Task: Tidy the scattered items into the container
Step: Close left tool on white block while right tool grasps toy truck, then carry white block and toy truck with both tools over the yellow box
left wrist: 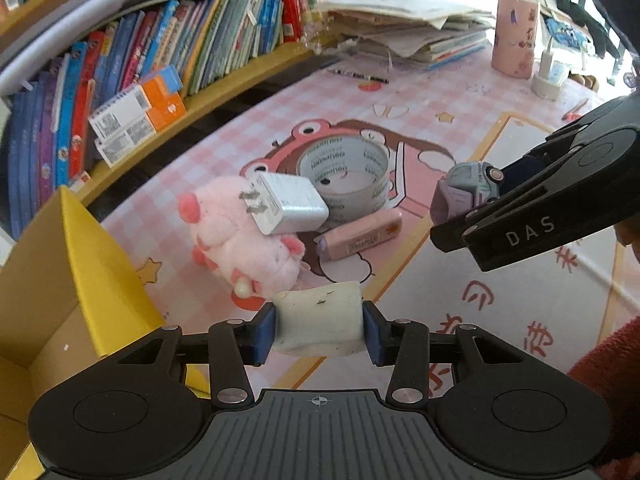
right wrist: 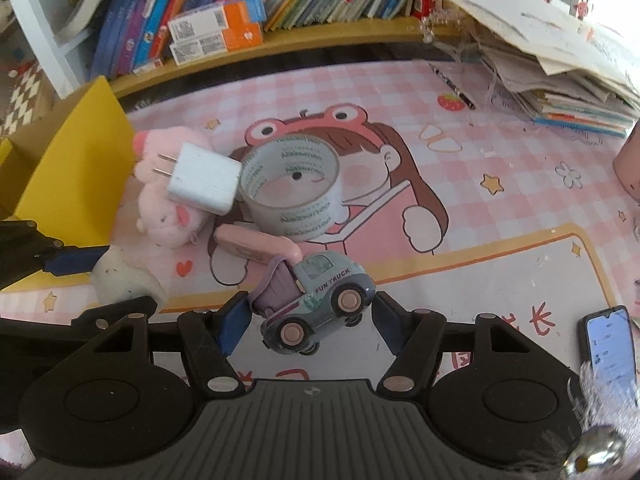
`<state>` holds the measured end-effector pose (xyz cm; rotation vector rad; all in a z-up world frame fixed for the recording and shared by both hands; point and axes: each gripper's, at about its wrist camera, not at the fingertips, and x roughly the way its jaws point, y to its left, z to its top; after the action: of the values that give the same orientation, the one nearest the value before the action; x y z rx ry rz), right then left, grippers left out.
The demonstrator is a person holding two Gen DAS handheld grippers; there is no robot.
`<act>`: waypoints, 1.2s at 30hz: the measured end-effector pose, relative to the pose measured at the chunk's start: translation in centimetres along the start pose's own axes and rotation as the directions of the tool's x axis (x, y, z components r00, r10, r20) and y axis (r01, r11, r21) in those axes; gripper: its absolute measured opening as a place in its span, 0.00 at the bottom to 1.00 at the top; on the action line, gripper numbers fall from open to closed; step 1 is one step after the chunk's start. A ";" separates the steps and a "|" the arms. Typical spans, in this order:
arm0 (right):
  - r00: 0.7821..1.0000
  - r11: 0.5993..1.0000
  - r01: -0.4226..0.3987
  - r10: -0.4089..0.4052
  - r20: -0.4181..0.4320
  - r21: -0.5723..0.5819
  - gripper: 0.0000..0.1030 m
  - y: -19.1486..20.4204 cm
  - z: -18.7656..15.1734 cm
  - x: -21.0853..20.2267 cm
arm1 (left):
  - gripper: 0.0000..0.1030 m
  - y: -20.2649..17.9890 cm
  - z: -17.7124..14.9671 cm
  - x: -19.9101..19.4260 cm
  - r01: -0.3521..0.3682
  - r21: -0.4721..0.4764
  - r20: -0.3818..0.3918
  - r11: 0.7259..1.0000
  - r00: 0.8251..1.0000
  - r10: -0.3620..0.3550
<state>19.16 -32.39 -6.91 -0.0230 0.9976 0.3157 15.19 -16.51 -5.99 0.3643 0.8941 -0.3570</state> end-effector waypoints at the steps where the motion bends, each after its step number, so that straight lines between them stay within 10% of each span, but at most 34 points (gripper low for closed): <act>1: 1.000 1.000 -0.001 0.001 0.008 -0.005 0.62 0.2 -0.1 -0.3 | 0.42 0.0 0.0 -0.5 -0.003 -0.002 0.010 1.000 1.000 0.003; 36: 0.992 0.986 0.012 0.009 0.126 -0.166 0.62 4.7 -2.3 -6.8 | 0.40 1.6 -5.7 -11.5 -0.079 -0.184 0.223 0.980 0.967 0.120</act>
<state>12.59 -29.99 -1.92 -0.1542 0.8439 0.3944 5.42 -10.83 0.27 0.2000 0.6673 -0.2214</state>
